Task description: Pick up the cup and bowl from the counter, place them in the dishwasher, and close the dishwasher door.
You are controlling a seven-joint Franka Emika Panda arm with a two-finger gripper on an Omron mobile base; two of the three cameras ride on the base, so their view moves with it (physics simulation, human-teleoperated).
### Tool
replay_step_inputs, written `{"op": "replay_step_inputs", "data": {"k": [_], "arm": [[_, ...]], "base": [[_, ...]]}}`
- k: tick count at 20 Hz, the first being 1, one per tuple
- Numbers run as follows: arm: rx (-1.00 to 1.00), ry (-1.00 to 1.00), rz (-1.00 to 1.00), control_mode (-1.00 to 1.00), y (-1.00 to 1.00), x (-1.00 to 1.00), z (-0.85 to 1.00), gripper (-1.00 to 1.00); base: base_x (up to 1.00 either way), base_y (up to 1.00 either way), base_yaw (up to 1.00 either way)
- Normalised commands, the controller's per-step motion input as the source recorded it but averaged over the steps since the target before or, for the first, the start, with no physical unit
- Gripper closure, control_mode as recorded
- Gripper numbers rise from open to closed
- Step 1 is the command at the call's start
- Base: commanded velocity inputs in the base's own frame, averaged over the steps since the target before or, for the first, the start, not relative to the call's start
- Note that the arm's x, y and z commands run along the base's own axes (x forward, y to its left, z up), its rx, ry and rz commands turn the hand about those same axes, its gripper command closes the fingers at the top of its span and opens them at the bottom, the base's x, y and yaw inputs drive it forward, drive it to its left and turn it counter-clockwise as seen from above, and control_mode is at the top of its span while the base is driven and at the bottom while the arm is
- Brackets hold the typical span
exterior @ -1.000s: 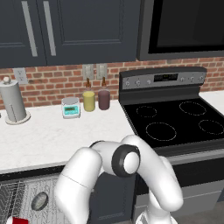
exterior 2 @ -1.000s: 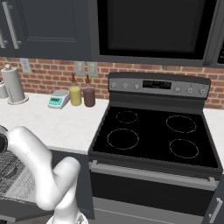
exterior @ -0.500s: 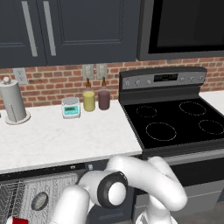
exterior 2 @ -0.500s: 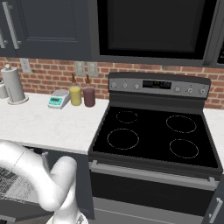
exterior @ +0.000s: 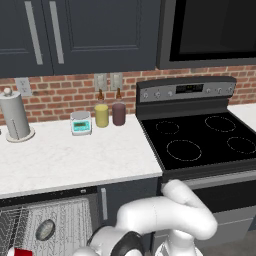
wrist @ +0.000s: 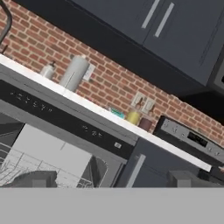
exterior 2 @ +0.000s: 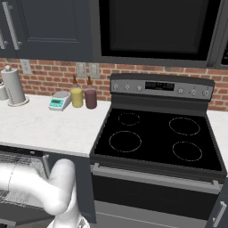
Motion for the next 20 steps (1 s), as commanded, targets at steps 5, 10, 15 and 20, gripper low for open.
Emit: {"op": "replay_step_inputs", "data": {"k": [5, 10, 15, 20], "arm": [[0.0, -0.26, -0.01, -1.0, 0.0, 0.12, -0.59, -1.0], [0.0, -0.24, 0.0, -1.0, 0.0, 0.14, -0.56, -1.0], [0.0, -0.15, 0.0, -1.0, 0.2, 0.0, -0.34, -1.0], [0.0, -0.1, 0.0, -1.0, 0.28, 0.0, -0.41, -1.0]], "base": [[0.0, 0.0, 0.0], [0.0, 0.0, 0.0], [0.0, 0.0, 0.0], [0.0, 0.0, 0.0]]}}
